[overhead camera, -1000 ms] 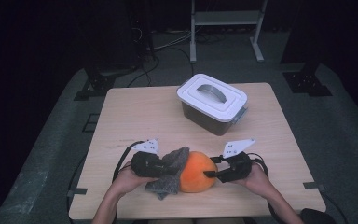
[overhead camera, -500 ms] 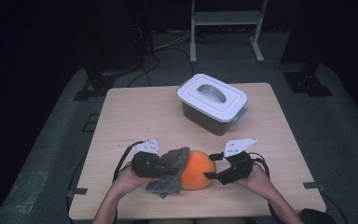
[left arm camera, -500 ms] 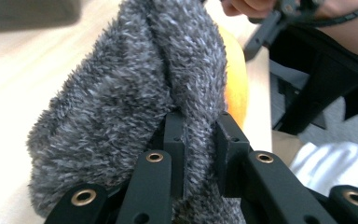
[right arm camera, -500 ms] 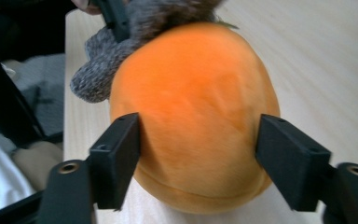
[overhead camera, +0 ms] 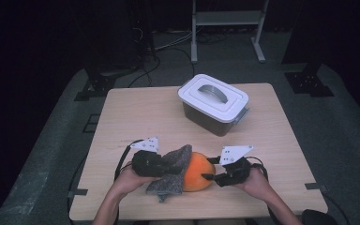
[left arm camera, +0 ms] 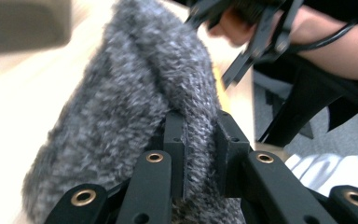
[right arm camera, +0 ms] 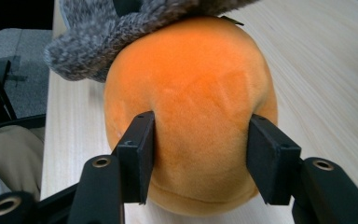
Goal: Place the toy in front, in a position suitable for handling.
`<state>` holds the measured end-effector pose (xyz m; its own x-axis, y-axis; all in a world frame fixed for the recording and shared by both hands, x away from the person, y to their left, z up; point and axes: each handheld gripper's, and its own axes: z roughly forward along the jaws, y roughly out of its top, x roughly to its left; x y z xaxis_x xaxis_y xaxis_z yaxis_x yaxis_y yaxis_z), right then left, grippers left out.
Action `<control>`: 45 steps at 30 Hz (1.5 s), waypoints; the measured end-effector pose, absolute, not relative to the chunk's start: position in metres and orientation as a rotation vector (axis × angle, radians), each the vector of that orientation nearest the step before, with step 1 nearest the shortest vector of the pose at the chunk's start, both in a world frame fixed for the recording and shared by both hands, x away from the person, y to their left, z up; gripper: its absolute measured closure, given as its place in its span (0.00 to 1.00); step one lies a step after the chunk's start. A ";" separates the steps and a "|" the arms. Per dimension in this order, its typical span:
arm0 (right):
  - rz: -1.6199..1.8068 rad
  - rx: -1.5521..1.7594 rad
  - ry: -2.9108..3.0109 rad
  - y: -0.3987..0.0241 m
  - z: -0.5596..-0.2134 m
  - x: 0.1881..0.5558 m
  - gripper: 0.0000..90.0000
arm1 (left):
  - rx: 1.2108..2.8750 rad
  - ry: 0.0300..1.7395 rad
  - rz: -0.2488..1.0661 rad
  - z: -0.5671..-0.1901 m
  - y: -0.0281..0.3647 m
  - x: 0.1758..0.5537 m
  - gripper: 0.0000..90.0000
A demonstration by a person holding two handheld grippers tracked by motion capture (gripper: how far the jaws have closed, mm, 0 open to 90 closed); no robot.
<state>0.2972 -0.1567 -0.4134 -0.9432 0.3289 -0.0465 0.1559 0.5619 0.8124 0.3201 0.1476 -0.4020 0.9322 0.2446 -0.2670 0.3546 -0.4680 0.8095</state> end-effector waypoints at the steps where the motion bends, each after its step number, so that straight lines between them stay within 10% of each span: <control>1: 1.318 0.429 2.605 -0.158 -0.413 0.298 0.49 | 2.086 0.443 -0.147 -0.406 0.150 0.322 0.86; 8: 1.330 0.553 2.629 -0.164 -0.416 0.309 0.32 | 2.104 0.475 -0.163 -0.416 0.159 0.326 0.86; 16: 1.297 0.466 2.609 -0.160 -0.415 0.301 0.52 | 2.057 0.401 -0.103 -0.389 0.150 0.317 0.86; 29: 1.353 0.525 2.666 -0.161 -0.421 0.310 0.31 | 2.087 0.416 -0.110 -0.401 0.153 0.319 0.86; 36: 1.300 0.415 2.610 -0.154 -0.418 0.300 0.52 | 2.063 0.352 -0.062 -0.378 0.147 0.310 0.86; 45: 1.346 0.447 2.647 -0.153 -0.420 0.302 0.40 | 2.088 0.398 -0.094 -0.393 0.149 0.314 0.86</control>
